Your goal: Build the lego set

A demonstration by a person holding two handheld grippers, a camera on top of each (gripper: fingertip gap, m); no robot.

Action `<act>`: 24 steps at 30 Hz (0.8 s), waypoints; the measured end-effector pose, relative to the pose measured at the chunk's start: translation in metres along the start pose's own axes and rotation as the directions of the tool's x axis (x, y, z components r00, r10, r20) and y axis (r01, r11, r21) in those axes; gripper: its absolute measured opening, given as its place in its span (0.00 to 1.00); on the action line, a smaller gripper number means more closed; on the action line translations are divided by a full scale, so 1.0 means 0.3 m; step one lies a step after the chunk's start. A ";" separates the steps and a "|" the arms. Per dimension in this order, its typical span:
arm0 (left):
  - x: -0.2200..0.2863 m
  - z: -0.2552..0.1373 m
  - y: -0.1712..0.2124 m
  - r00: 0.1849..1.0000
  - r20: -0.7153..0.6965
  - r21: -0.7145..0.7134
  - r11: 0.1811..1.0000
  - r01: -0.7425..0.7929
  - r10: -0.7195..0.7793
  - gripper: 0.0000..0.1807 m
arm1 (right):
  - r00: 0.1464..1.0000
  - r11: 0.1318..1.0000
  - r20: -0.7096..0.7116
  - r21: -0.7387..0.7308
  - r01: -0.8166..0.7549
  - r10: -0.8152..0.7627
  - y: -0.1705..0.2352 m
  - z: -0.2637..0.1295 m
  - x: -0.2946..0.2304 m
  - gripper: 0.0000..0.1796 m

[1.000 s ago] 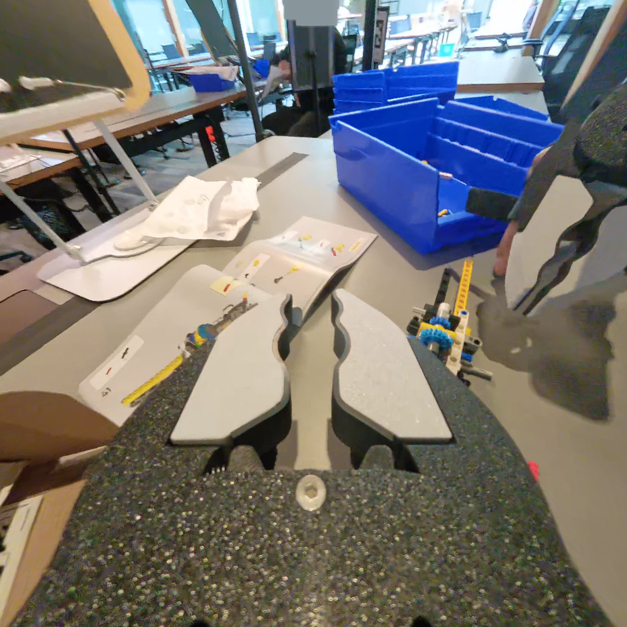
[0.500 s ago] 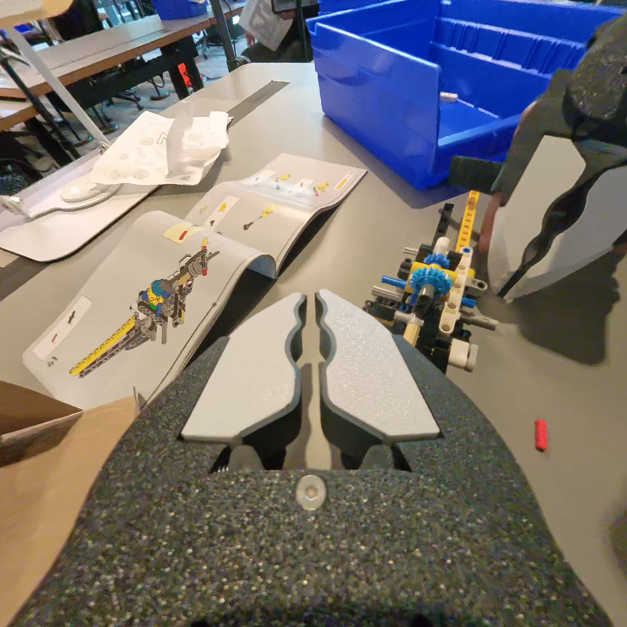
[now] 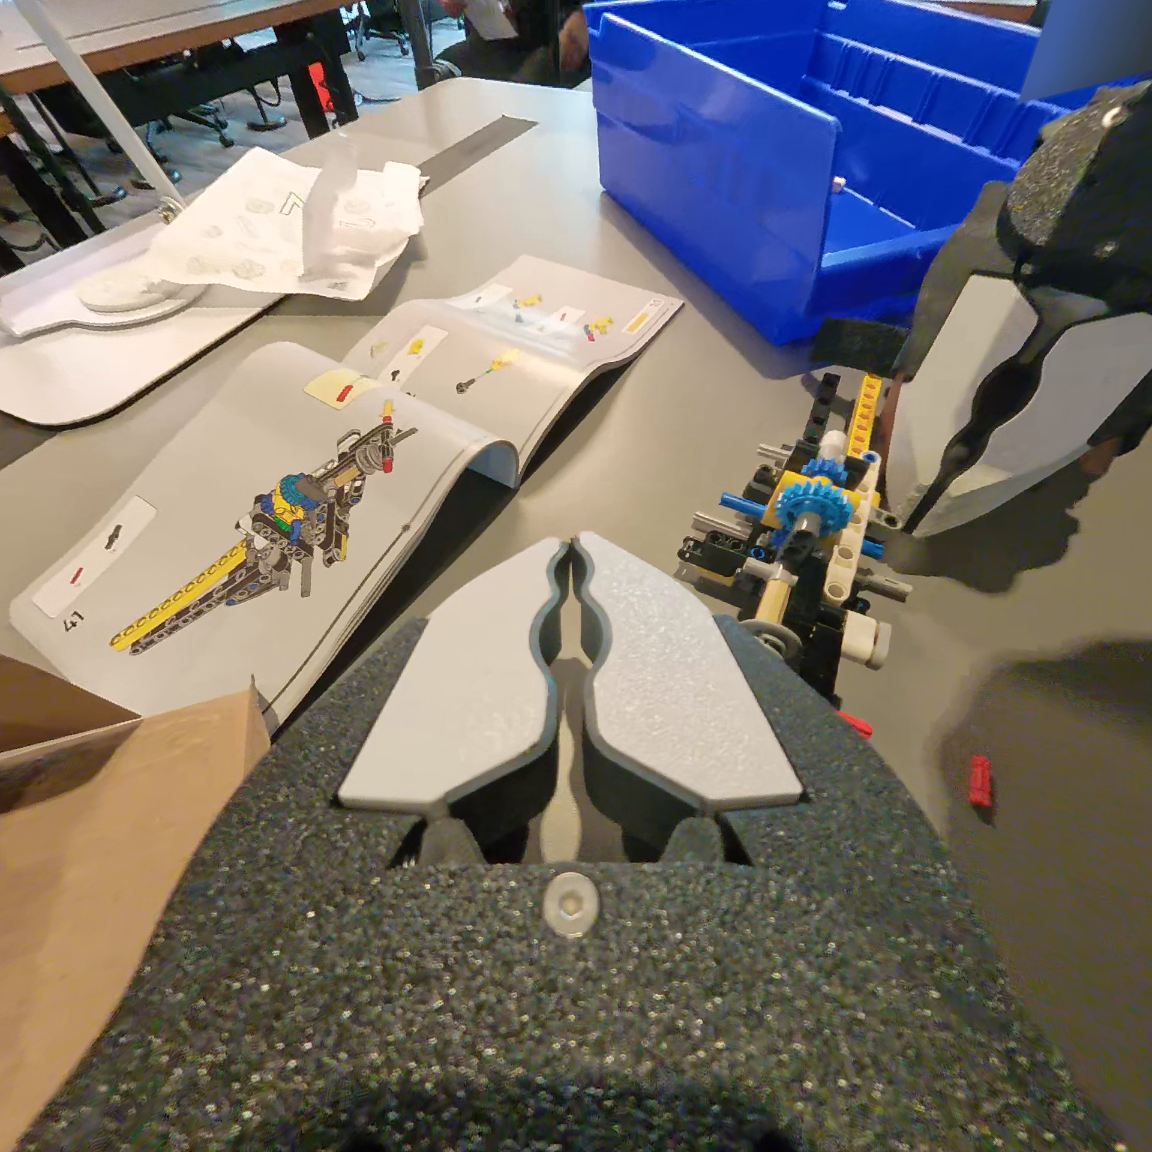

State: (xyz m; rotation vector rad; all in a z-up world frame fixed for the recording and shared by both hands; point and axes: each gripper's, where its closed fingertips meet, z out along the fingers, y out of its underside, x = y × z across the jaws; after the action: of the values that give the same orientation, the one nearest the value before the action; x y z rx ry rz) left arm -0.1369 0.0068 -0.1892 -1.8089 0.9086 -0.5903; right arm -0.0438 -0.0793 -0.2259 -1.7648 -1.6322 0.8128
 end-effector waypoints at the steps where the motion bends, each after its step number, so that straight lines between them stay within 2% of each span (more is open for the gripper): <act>1: 0.000 0.001 0.001 1.000 -0.006 -0.002 1.000 0.006 -0.006 0.00 | 1.000 1.000 0.008 0.010 -0.014 0.014 -0.002 -0.005 0.002 0.00; 12: 0.004 0.007 0.009 0.998 -0.047 -0.024 0.999 0.046 -0.047 0.01 | 0.978 0.978 0.084 0.070 -0.198 0.193 -0.009 -0.041 0.032 0.00; 24: 0.009 0.004 0.009 0.998 -0.055 -0.021 0.999 0.039 -0.040 0.01 | 0.993 0.992 0.037 0.049 -0.118 0.116 -0.002 -0.030 0.018 0.00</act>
State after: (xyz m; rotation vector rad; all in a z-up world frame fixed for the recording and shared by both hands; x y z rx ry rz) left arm -0.1353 0.0047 -0.1923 -1.8399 0.9206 -0.6610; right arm -0.0370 -0.0741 -0.2199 -1.8336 -1.5277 0.9348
